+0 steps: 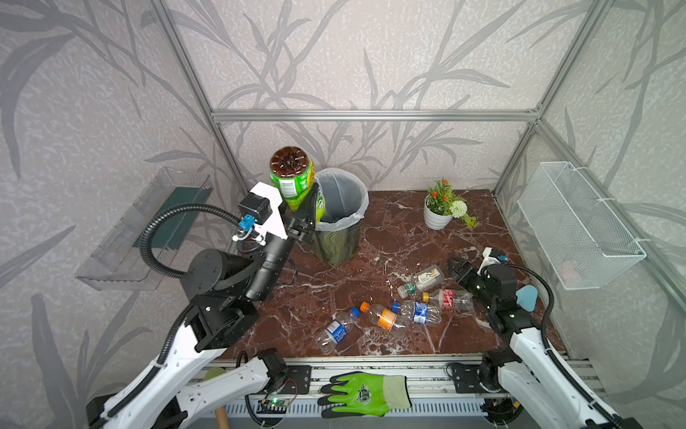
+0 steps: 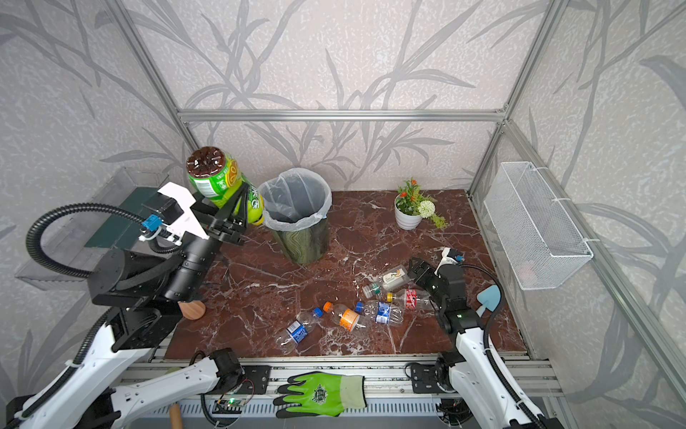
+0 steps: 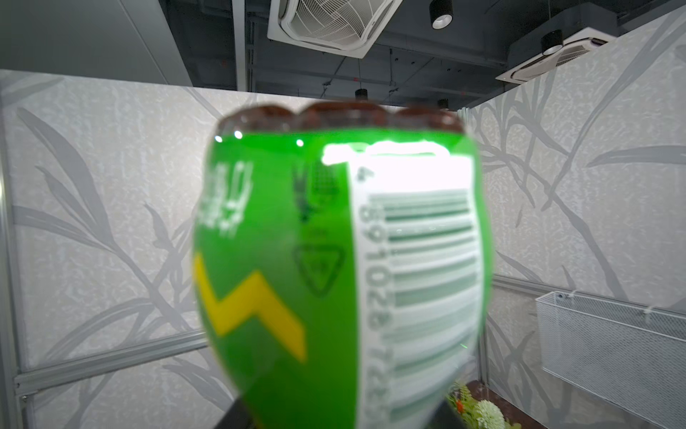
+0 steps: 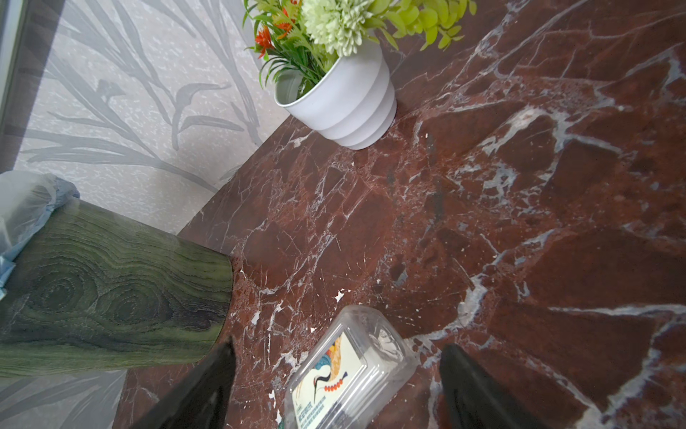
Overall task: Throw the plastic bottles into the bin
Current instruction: 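Lift the green bottle with left gripper and carry it over the bin, then open left gripper to drop the green bottle into the bin, then withdraw left gripper from bin while right gripper reaches toward clear green-label bottle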
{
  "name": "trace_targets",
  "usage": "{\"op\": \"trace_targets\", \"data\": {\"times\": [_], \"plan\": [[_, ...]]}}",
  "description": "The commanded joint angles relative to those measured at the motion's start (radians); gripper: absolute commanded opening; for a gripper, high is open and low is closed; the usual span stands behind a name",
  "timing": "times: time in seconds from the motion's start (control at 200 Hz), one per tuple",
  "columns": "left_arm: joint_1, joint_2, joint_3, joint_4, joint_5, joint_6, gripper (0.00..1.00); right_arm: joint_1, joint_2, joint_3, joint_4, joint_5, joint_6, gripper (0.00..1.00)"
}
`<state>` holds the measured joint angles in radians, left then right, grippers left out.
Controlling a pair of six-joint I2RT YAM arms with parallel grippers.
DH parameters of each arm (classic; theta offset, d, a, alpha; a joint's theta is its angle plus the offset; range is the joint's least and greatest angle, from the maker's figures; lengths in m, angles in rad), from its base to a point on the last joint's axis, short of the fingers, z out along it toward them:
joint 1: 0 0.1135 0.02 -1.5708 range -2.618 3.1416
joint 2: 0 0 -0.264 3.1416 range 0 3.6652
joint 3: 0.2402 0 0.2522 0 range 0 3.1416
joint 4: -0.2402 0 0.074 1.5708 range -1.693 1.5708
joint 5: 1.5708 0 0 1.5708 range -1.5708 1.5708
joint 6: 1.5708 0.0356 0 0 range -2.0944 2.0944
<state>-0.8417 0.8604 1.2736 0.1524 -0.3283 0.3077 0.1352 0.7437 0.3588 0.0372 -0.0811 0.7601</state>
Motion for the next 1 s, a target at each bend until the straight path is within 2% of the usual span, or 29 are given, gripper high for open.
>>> {"op": "trace_targets", "data": {"times": [0.0, 0.075, 0.105, 0.15, 0.2, 0.28, 0.375, 0.455, 0.575, 0.755, 0.995], "plan": [[0.064, 0.11, -0.005, 0.028, -0.035, 0.023, 0.39, -0.005, -0.006, 0.043, 0.01, -0.02, 0.002, 0.86], [0.202, 0.166, -0.021, -0.007, 0.043, -0.121, 0.4, -0.005, -0.015, 0.045, 0.002, -0.021, 0.004, 0.85], [0.261, 0.194, -0.029, -0.025, 0.072, -0.189, 0.43, -0.005, -0.021, 0.045, -0.003, -0.019, 0.004, 0.85], [0.337, 0.241, -0.038, -0.052, 0.108, -0.277, 0.5, -0.004, -0.031, 0.045, -0.012, -0.017, 0.003, 0.85], [0.395, 0.297, -0.04, -0.094, 0.132, -0.345, 0.7, -0.005, -0.041, 0.045, -0.02, -0.013, 0.004, 0.85], [0.414, 0.325, -0.036, -0.141, 0.153, -0.332, 0.8, -0.005, -0.055, 0.05, -0.026, -0.006, 0.0, 0.85], [0.414, 0.248, -0.054, -0.052, 0.168, -0.297, 0.99, -0.005, -0.064, 0.061, -0.037, 0.0, -0.008, 0.85], [0.414, 0.18, -0.005, -0.064, 0.216, -0.25, 0.99, -0.005, -0.06, 0.066, -0.037, -0.004, -0.01, 0.85], [0.413, 0.121, 0.086, -0.199, 0.203, -0.24, 0.99, -0.006, -0.044, 0.068, -0.035, -0.021, -0.004, 0.84], [0.412, -0.005, -0.06, -0.133, 0.201, -0.267, 0.99, -0.004, -0.03, 0.071, -0.042, -0.041, 0.007, 0.82], [0.413, -0.065, -0.154, -0.24, 0.095, -0.34, 0.99, 0.01, 0.014, 0.105, -0.098, -0.054, 0.044, 0.81]]}}
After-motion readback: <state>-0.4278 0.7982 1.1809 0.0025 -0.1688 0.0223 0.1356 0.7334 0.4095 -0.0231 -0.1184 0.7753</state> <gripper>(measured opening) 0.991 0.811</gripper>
